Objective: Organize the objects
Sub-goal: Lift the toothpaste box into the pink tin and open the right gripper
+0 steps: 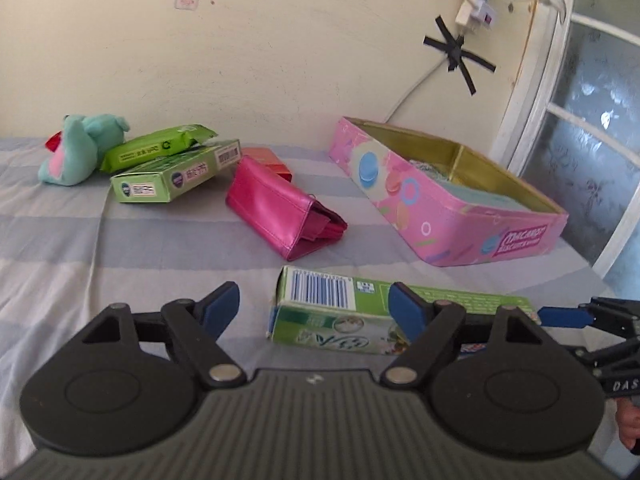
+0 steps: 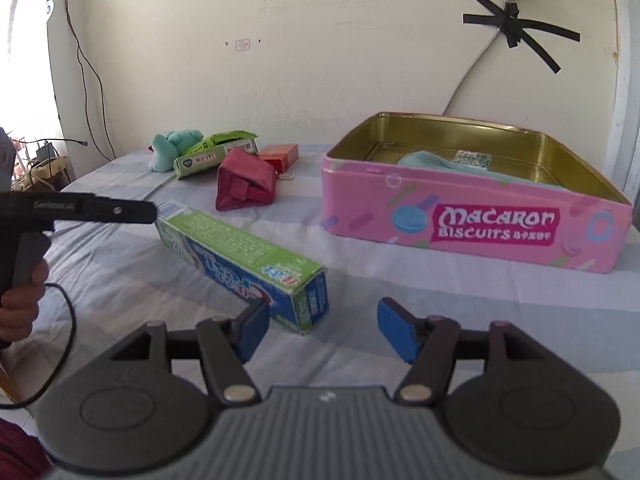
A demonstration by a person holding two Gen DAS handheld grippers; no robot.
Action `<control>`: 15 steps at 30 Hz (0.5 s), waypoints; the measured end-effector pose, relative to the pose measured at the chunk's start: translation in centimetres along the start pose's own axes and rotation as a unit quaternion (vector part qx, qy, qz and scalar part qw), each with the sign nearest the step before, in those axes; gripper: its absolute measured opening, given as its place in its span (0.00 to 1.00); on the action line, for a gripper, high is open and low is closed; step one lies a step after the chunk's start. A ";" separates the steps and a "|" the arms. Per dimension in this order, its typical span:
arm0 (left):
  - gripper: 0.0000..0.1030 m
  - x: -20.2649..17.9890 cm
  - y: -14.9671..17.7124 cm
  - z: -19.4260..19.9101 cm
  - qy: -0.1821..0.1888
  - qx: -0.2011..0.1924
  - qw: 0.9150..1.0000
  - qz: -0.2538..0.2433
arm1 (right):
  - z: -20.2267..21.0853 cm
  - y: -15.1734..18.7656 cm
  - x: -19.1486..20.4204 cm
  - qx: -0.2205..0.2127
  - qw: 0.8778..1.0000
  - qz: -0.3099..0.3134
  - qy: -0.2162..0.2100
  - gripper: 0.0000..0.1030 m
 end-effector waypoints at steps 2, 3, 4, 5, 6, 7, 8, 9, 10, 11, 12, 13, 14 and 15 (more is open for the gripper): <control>0.81 -0.4 0.4 -0.8 0.028 0.014 0.999 0.024 | -0.9 0.2 0.5 -0.001 1.000 0.007 -0.008 0.64; 0.80 -0.7 0.5 -0.9 0.034 0.020 0.999 0.033 | -1.3 0.2 0.8 -0.002 1.000 0.013 -0.010 0.64; 0.80 -1.2 0.5 -0.7 0.031 0.021 0.999 0.026 | -1.8 0.3 1.0 -0.001 1.000 0.016 -0.014 0.63; 0.79 -1.5 0.3 -0.7 0.025 0.020 0.999 0.016 | -2.4 0.5 1.3 0.004 1.000 0.016 -0.023 0.52; 0.76 -2.0 0.0 -0.6 0.022 0.021 0.999 0.014 | -2.8 0.6 1.5 0.007 0.999 0.014 -0.030 0.48; 0.76 -2.4 -0.6 -0.5 0.022 0.020 0.999 0.018 | -3.0 0.4 1.5 0.002 1.000 0.022 -0.022 0.47; 0.76 -2.9 -1.5 -0.3 0.026 0.013 0.999 0.022 | -3.1 0.2 1.4 -0.002 0.999 0.038 -0.014 0.47; 0.76 -3.6 -2.7 -0.2 0.032 0.003 0.999 0.020 | -2.8 -0.2 1.1 -0.009 0.999 0.044 -0.009 0.47; 0.76 -4.4 -4.0 -0.2 0.039 -0.010 0.999 0.015 | -2.4 -0.9 0.6 -0.019 0.999 0.041 -0.009 0.48; 0.76 -5.4 -5.4 -0.5 0.047 -0.021 0.999 0.009 | -1.9 -1.9 0.0 -0.032 0.999 0.037 -0.011 0.48; 0.76 -6.5 -6.7 -1.0 0.054 -0.033 0.998 0.000 | -1.3 -3.0 -0.7 -0.048 0.998 0.035 -0.010 0.48; 0.76 -7.7 -7.9 -1.8 0.059 -0.042 0.997 -0.010 | -0.9 -4.2 -1.6 -0.062 0.997 0.037 -0.005 0.48; 0.76 -8.9 -8.9 -2.8 0.061 -0.046 0.997 -0.019 | -0.5 -5.4 -2.6 -0.075 0.996 0.040 0.003 0.48; 0.76 -10.1 -9.7 -4.0 0.064 -0.049 0.996 -0.027 | -0.4 -6.5 -3.8 -0.086 0.995 0.042 0.011 0.48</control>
Point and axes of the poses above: each gripper's, at about its wrist camera, not at the fingertips, and z roughly against the way its jaws point, x to its left, y to its underside, the point moved 9 cm from there along -z, roughly the way its jaws point, and after that the axes turned 15 degrees about -x, right-handed, at the moved point
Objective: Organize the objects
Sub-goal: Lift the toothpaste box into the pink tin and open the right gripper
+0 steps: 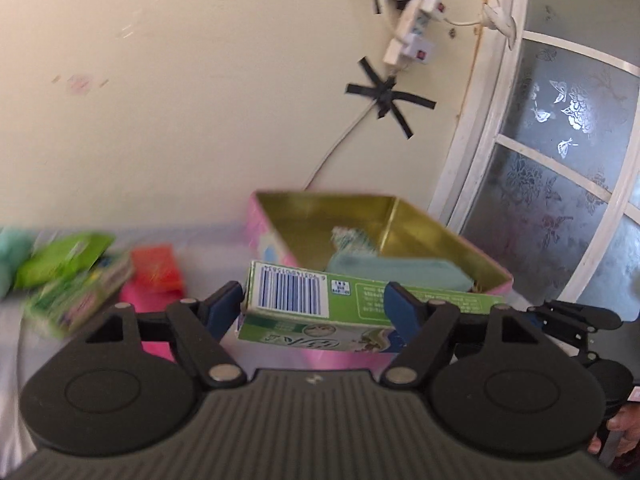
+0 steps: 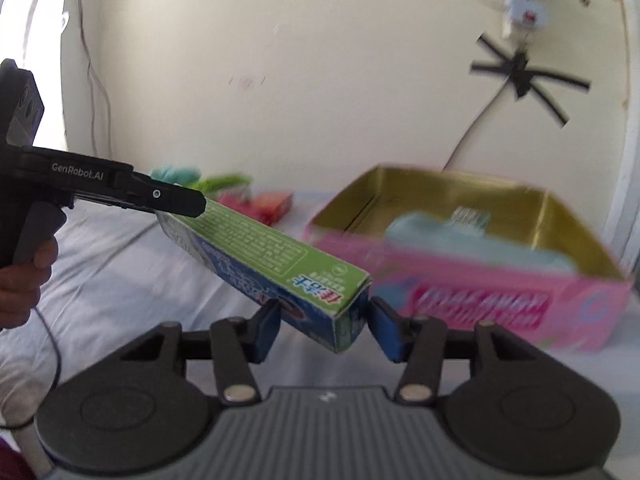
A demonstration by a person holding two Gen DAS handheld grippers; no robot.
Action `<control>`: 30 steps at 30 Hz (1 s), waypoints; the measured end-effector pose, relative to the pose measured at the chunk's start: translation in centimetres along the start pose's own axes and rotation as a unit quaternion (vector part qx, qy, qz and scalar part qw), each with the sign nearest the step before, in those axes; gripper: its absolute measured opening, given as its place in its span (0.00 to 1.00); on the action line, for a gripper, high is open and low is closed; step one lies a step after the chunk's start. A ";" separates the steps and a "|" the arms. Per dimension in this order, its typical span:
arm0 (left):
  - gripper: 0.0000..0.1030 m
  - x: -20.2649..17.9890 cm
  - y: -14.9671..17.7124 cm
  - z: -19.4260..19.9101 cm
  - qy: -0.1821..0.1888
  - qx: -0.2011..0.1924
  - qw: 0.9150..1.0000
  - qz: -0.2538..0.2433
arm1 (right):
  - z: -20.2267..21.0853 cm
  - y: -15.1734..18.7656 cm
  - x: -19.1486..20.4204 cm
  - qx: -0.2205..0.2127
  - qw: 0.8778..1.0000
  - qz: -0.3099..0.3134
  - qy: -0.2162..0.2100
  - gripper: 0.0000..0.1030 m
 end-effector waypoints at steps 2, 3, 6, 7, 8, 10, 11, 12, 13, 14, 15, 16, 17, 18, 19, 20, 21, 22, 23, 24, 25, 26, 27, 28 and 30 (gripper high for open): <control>0.77 -1.6 -1.1 -3.3 0.005 -0.003 1.000 -0.012 | -0.5 -1.7 -2.7 -0.011 1.000 0.001 0.021 0.49; 0.77 -2.3 -1.4 -5.2 0.008 0.002 1.000 -0.011 | -1.1 -2.4 -4.3 -0.013 0.999 0.004 0.032 0.49; 0.77 -3.3 -1.5 -10.8 0.005 0.027 1.000 0.002 | -3.6 -3.5 -9.2 0.004 0.998 0.004 0.060 0.52; 0.77 -3.6 -1.3 -12.2 0.002 0.033 0.999 0.003 | -4.5 -3.7 -10.8 0.015 0.998 -0.001 0.065 0.52; 0.77 -3.7 -1.0 -13.5 -0.004 0.040 0.999 0.003 | -5.8 -3.3 -12.1 0.028 0.997 -0.009 0.068 0.52; 0.77 -3.6 -0.2 -16.1 -0.020 0.063 0.998 0.004 | -8.2 -2.8 -14.0 0.060 0.996 -0.024 0.069 0.52; 0.77 -3.6 0.2 -17.2 -0.028 0.076 0.997 0.003 | -9.4 -2.4 -14.9 0.078 0.994 -0.031 0.068 0.52; 0.76 -3.5 0.7 -18.1 -0.035 0.086 0.996 0.002 | -10.5 -2.1 -15.7 0.097 0.992 -0.035 0.066 0.52; 0.76 -3.4 1.1 -18.9 -0.042 0.095 0.995 -0.001 | -11.6 -1.7 -16.3 0.114 0.991 -0.037 0.066 0.53; 0.76 -3.4 1.5 -19.7 -0.048 0.103 0.994 -0.008 | -12.5 -1.5 -16.7 0.125 0.989 -0.037 0.068 0.53; 0.77 -3.4 1.7 -20.2 -0.048 0.105 0.993 -0.013 | -13.4 -1.4 -17.1 0.134 0.988 -0.034 0.073 0.53; 0.77 -3.4 1.8 -20.5 -0.049 0.106 0.993 -0.017 | -14.2 -1.3 -17.3 0.139 0.987 -0.026 0.080 0.53; 0.77 -3.4 1.7 -20.6 -0.055 0.102 0.993 -0.022 | -14.8 -1.4 -17.5 0.138 0.986 -0.017 0.090 0.51; 0.77 -3.4 1.6 -20.5 -0.059 0.097 0.993 -0.024 | -15.2 -1.6 -17.8 0.132 0.985 -0.006 0.108 0.51; 0.77 -3.4 1.6 -20.2 -0.059 0.093 0.994 -0.022 | -15.6 -1.8 -17.9 0.126 0.984 0.005 0.122 0.52; 0.77 -3.5 1.5 -19.8 -0.055 0.091 0.994 -0.018 | -15.7 -2.0 -17.8 0.119 0.985 0.008 0.126 0.52; 0.77 -3.6 1.6 -19.2 -0.051 0.090 0.995 -0.016 | -15.7 -2.2 -17.7 0.111 0.986 0.002 0.124 0.52; 0.77 -3.7 1.4 -18.6 -0.049 0.086 0.995 -0.016 | -15.3 -2.3 -17.4 0.103 0.987 -0.009 0.123 0.52; 0.77 -3.8 1.3 -18.0 -0.048 0.081 0.995 -0.018 | -15.0 -2.3 -17.2 0.095 0.988 -0.016 0.122 0.52; 0.77 -4.0 1.3 -17.3 -0.049 0.075 0.996 -0.021 | -14.6 -2.4 -17.1 0.087 0.988 -0.020 0.124 0.52; 0.77 -4.4 1.2 -16.6 -0.049 0.070 0.996 -0.024 | -14.3 -2.4 -16.8 0.079 0.988 -0.024 0.127 0.52; 0.77 -4.7 1.2 -15.8 -0.047 0.067 0.996 -0.025 | -13.6 -2.3 -16.5 0.071 0.988 -0.030 0.131 0.52; 0.77 -5.1 1.2 -15.1 -0.044 0.062 0.997 -0.027 | -12.8 -2.2 -16.1 0.064 0.988 -0.040 0.133 0.52; 0.77 -5.4 1.3 -14.1 -0.042 0.058 0.997 -0.029 | -12.3 -2.2 -15.8 0.056 0.988 -0.052 0.133 0.52; 0.77 -6.4 1.3 -12.6 -0.037 0.050 0.997 -0.037 | -10.6 -2.3 -14.8 0.036 0.988 -0.072 0.134 0.52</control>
Point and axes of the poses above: each gripper's, at about its wrist camera, not at the fingertips, and z roughly against the way its jaws point, x to its left, y to its underside, the point moved 9 cm from there along -z, roughly the way its jaws point, and after that the axes turned 15 degrees about -x, right-handed, at the moved point
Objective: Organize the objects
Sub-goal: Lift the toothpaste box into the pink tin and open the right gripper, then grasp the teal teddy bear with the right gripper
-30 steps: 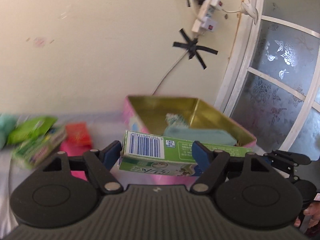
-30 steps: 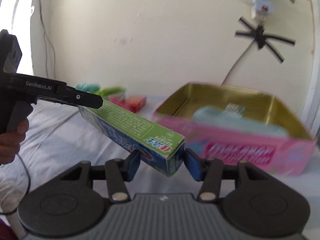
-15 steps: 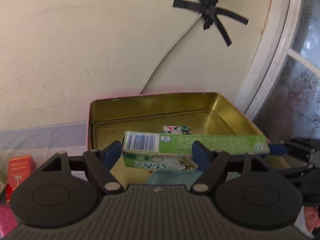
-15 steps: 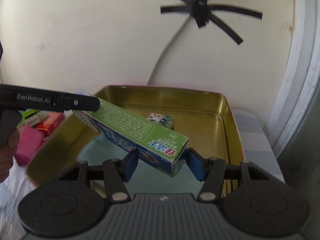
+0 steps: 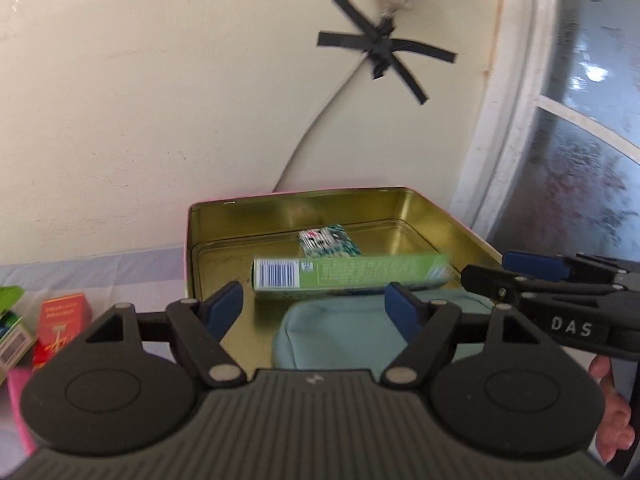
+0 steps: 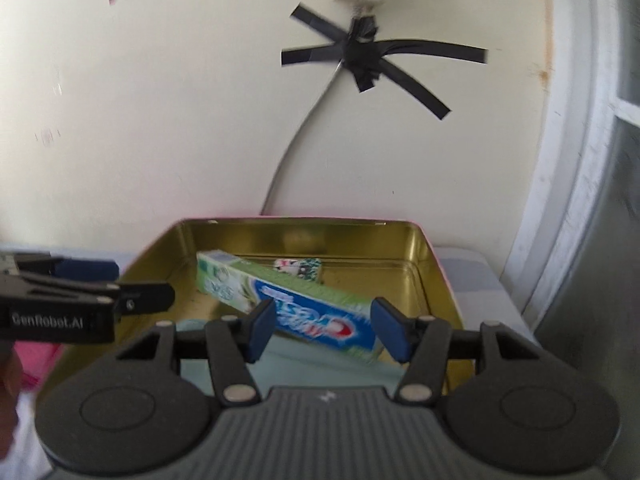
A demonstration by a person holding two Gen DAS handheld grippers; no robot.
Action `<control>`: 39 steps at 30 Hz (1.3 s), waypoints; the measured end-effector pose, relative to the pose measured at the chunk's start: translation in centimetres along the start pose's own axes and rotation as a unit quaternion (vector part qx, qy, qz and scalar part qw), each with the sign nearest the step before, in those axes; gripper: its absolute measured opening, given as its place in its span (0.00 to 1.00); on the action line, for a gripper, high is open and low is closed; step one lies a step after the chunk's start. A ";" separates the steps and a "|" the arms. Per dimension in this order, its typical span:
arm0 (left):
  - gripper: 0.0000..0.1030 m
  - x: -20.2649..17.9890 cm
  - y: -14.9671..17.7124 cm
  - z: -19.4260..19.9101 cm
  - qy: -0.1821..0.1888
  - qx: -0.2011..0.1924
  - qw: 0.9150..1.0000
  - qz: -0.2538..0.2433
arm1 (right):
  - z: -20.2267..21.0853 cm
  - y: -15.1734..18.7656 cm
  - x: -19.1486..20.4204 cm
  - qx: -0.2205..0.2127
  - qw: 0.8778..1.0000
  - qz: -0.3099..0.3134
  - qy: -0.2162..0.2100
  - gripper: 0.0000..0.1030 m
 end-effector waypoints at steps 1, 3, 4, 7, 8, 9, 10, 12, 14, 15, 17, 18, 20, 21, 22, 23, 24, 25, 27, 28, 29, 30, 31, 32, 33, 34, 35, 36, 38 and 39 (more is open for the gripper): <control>0.77 -0.3 0.1 0.9 0.000 -0.003 1.000 -0.005 | 1.0 0.0 0.3 -0.010 1.000 -0.010 0.000 0.53; 0.77 -0.8 0.3 2.6 0.001 -0.009 1.000 -0.014 | 3.4 0.3 0.8 -0.028 0.999 -0.031 -0.004 0.53; 0.77 -0.9 0.5 3.4 0.002 -0.010 1.000 -0.017 | 4.6 0.4 1.1 -0.037 0.998 -0.042 -0.006 0.54; 0.77 -0.7 1.3 5.5 0.000 -0.010 1.000 -0.026 | 7.5 1.1 1.8 -0.061 0.996 -0.061 -0.006 0.58; 0.77 -0.5 1.5 6.1 -0.002 -0.010 1.000 -0.029 | 8.4 1.4 2.2 -0.067 0.996 -0.065 -0.005 0.59; 0.77 -0.2 1.8 6.6 -0.005 -0.010 0.999 -0.034 | 9.2 1.8 2.6 -0.071 0.995 -0.067 -0.005 0.59; 0.77 0.1 2.2 7.2 -0.008 -0.010 0.999 -0.038 | 9.9 2.1 3.1 -0.073 0.995 -0.070 -0.005 0.59; 0.77 0.8 2.8 8.1 -0.014 -0.009 0.999 -0.043 | 11.2 2.9 4.1 -0.075 0.994 -0.080 -0.007 0.59; 0.77 1.8 3.4 9.0 -0.021 -0.006 0.999 -0.042 | 12.1 3.5 5.1 -0.074 0.993 -0.090 -0.013 0.59; 0.77 2.3 3.8 9.4 -0.025 -0.005 0.999 -0.041 | 12.6 3.8 5.7 -0.074 0.993 -0.095 -0.015 0.59; 0.77 3.4 4.5 10.1 -0.034 -0.003 0.999 -0.041 | 13.0 4.2 6.6 -0.076 0.992 -0.102 -0.019 0.59; 0.77 4.0 4.8 10.4 -0.038 -0.002 0.998 -0.041 | 13.2 4.4 7.1 -0.076 0.991 -0.105 -0.021 0.59; 0.78 5.2 5.6 11.0 -0.049 0.000 0.998 -0.043 | 13.4 4.8 8.3 -0.072 0.991 -0.108 -0.029 0.59; 0.78 5.8 6.0 11.3 -0.054 0.002 0.998 -0.043 | 13.4 5.1 8.9 -0.068 0.991 -0.107 -0.034 0.59; 0.78 6.5 6.5 11.5 -0.059 0.004 0.997 -0.043 | 13.3 5.4 9.6 -0.063 0.992 -0.104 -0.040 0.59; 0.78 7.2 6.9 11.7 -0.064 0.007 0.997 -0.041 | 13.3 5.7 10.4 -0.058 0.992 -0.100 -0.045 0.59; 0.78 7.9 7.3 11.8 -0.068 0.010 0.997 -0.038 | 13.3 6.0 11.1 -0.053 0.993 -0.094 -0.049 0.59; 0.78 8.7 7.7 12.0 -0.072 0.012 0.997 -0.034 | 13.1 6.3 11.9 -0.049 0.994 -0.088 -0.053 0.59; 0.78 10.7 8.6 12.5 -0.085 0.018 0.996 -0.029 | 12.9 6.8 13.5 -0.038 0.994 -0.077 -0.066 0.59; 0.78 11.8 9.0 12.7 -0.093 0.022 0.995 -0.026 | 12.8 7.1 14.4 -0.032 0.994 -0.072 -0.076 0.59; 0.78 13.1 9.5 13.0 -0.102 0.026 0.994 -0.022 | 12.7 7.3 15.4 -0.026 0.994 -0.063 -0.085 0.60; 0.78 14.4 9.9 13.3 -0.111 0.030 0.993 -0.017 | 12.5 7.6 16.4 -0.021 0.994 -0.051 -0.094 0.60; 0.78 15.8 10.4 13.8 -0.124 0.033 0.992 -0.011 | 12.3 7.9 17.5 -0.016 0.994 -0.037 -0.102 0.60; 0.78 17.3 10.7 14.2 -0.137 0.034 0.990 -0.007 | 12.1 8.2 18.6 -0.011 0.994 -0.023 -0.110 0.60; 0.78 19.0 10.9 14.5 -0.152 0.034 0.988 -0.002 | 11.9 8.5 19.7 -0.006 0.993 -0.010 -0.119 0.60; 0.78 20.8 10.9 14.9 -0.171 0.032 0.985 0.007 | 11.5 8.7 20.8 0.000 0.992 0.001 -0.128 0.60; 0.78 22.7 10.9 15.4 -0.190 0.030 0.981 0.023 | 11.1 8.9 21.9 0.007 0.990 0.010 -0.138 0.60; 0.78 24.8 10.7 15.9 -0.210 0.025 0.976 0.044 | 10.6 9.0 23.0 0.013 0.989 0.018 -0.148 0.60; 0.78 28.5 10.2 17.1 -0.245 0.006 0.966 0.086 | 9.3 8.9 25.2 0.022 0.985 0.032 -0.167 0.60; 0.78 30.1 10.0 17.9 -0.265 -0.008 0.959 0.101 | 8.7 8.6 26.5 0.022 0.983 0.040 -0.177 0.60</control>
Point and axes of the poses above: each gripper's, at about its wrist camera, not at the fingertips, and z roughly against the way its jaws point, x to its left, y to its underside, the point moved 9 cm from there along -z, roughly the way its jaws point, and after that the axes turned 15 degrees about -x, right-handed, at the moved point
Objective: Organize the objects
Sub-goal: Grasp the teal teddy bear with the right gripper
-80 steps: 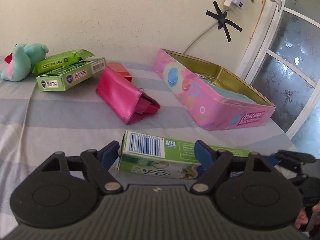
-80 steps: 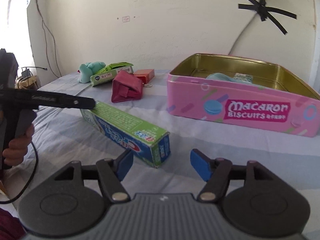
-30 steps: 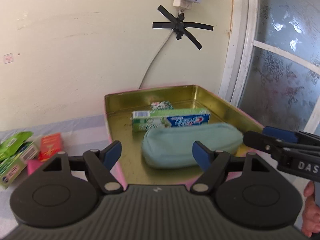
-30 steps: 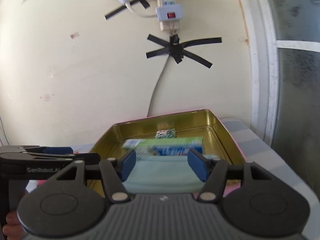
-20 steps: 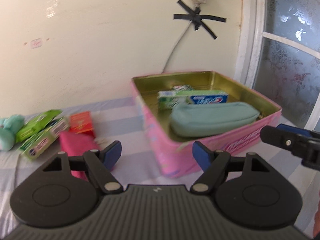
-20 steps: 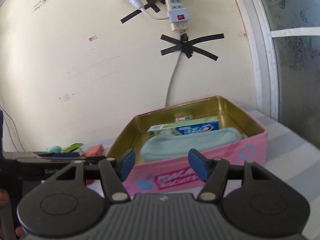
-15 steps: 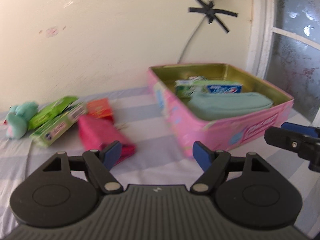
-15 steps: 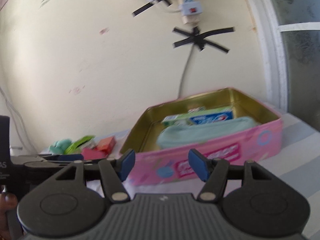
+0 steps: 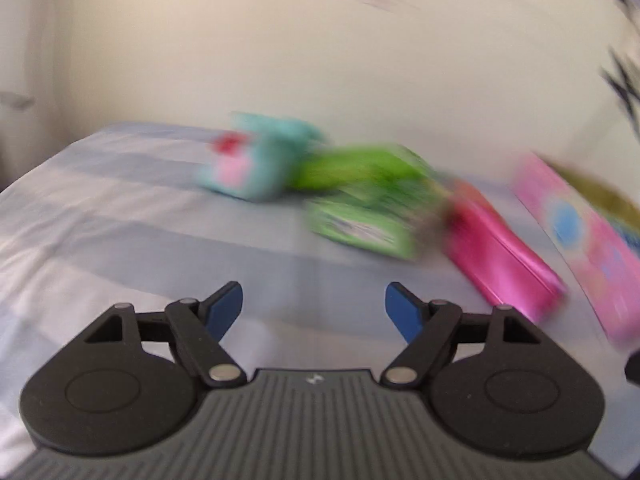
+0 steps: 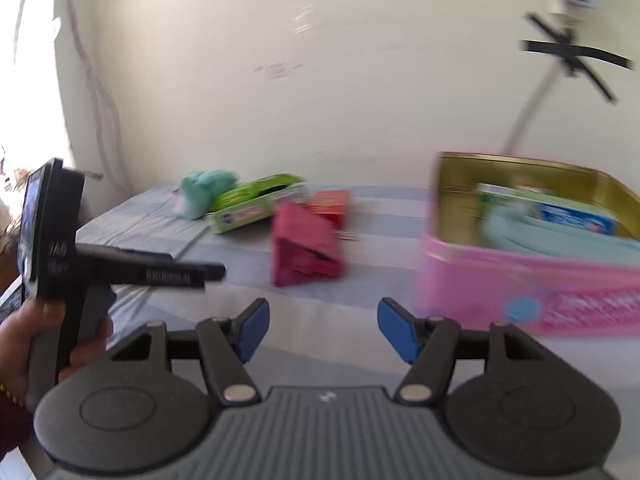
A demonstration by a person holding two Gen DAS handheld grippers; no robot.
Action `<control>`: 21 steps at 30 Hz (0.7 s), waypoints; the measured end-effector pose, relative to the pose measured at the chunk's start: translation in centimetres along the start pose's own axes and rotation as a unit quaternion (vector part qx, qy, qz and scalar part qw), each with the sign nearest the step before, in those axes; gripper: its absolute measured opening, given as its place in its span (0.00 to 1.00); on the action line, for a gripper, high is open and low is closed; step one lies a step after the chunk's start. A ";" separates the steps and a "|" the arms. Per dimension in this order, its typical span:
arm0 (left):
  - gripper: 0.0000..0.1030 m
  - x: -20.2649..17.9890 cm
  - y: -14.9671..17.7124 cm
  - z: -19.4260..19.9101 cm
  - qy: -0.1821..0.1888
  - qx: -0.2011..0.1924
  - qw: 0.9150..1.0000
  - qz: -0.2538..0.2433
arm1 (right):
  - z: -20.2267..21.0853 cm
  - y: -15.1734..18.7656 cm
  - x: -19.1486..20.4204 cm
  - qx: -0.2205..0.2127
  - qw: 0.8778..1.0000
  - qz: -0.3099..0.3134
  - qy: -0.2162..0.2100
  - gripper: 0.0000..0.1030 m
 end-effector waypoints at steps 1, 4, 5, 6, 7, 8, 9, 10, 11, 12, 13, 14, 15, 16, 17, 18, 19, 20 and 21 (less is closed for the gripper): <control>0.78 1.6 -0.5 -0.1 -0.021 -0.014 1.000 0.014 | -1.2 -0.6 0.9 0.000 1.000 0.006 -0.011 0.60; 0.78 5.2 -0.8 -0.6 -0.071 -0.017 0.996 0.055 | -5.5 -2.9 2.8 0.007 0.999 -0.014 -0.036 0.60; 0.77 6.0 -0.9 -0.7 -0.065 -0.011 0.994 0.087 | -7.2 -3.7 3.3 0.012 0.998 -0.031 -0.044 0.60; 0.78 6.7 -1.2 -0.6 -0.059 -0.014 0.992 0.114 | -9.0 -4.4 3.8 0.021 0.997 -0.049 -0.050 0.60; 0.78 7.4 -1.5 -0.3 -0.067 -0.021 0.990 0.126 | -10.9 -5.1 4.6 0.030 0.996 -0.065 -0.059 0.60; 0.78 8.2 -1.8 0.0 -0.082 -0.030 0.988 0.129 | -12.7 -5.7 5.6 0.036 0.994 -0.076 -0.071 0.60; 0.78 8.9 -2.0 0.3 -0.093 -0.037 0.986 0.135 | -14.3 -6.3 6.8 0.039 0.992 -0.081 -0.083 0.60; 0.78 9.6 -2.2 0.5 -0.099 -0.041 0.983 0.148 | -16.0 -6.8 8.1 0.042 0.992 -0.081 -0.091 0.60; 0.78 10.2 -2.2 0.6 -0.102 -0.042 0.981 0.162 | -17.6 -7.0 9.3 0.048 0.991 -0.082 -0.095 0.60; 0.78 10.8 -2.2 0.5 -0.105 -0.040 0.978 0.174 | -19.2 -7.1 10.4 0.056 0.990 -0.086 -0.101 0.60; 0.78 11.2 -2.2 0.3 -0.108 -0.037 0.976 0.183 | -20.7 -7.0 11.7 0.068 0.987 -0.094 -0.110 0.60; 0.78 11.5 -2.2 0.3 -0.110 -0.036 0.975 0.191 | -22.1 -6.7 12.8 0.080 0.985 -0.099 -0.116 0.60; 0.78 11.7 -2.2 0.1 -0.110 -0.035 0.974 0.197 | -23.4 -6.2 13.8 0.092 0.984 -0.098 -0.115 0.60; 0.78 11.7 -2.2 0.0 -0.109 -0.034 0.973 0.199 | -24.6 -5.8 14.7 0.100 0.985 -0.090 -0.108 0.60; 0.78 11.7 -2.2 -0.1 -0.109 -0.033 0.974 0.198 | -25.8 -5.4 15.2 0.103 0.987 -0.081 -0.097 0.59; 0.78 11.5 -2.2 -0.2 -0.108 -0.032 0.974 0.197 | -27.0 -5.0 15.6 0.105 0.987 -0.078 -0.088 0.56; 0.78 11.5 -2.2 -0.1 -0.106 -0.032 0.974 0.198 | -27.8 -4.7 15.7 0.108 0.987 -0.085 -0.087 0.40; 0.78 11.5 -2.2 -0.1 -0.105 -0.033 0.974 0.199 | -28.3 -4.4 15.7 0.113 0.986 -0.091 -0.086 0.30; 0.78 11.6 -2.3 -0.1 -0.105 -0.034 0.973 0.201 | -28.4 -4.4 15.5 0.106 0.986 -0.096 -0.084 0.29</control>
Point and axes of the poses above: each gripper's, at about its wrist camera, not at the fingertips, and z roughly against the way its jaws point, x to its left, y to its underside, the point moved 9 cm from there along -z, roughly the way its jaws point, and after that the axes turned 15 degrees about -x, right-handed, at the moved point
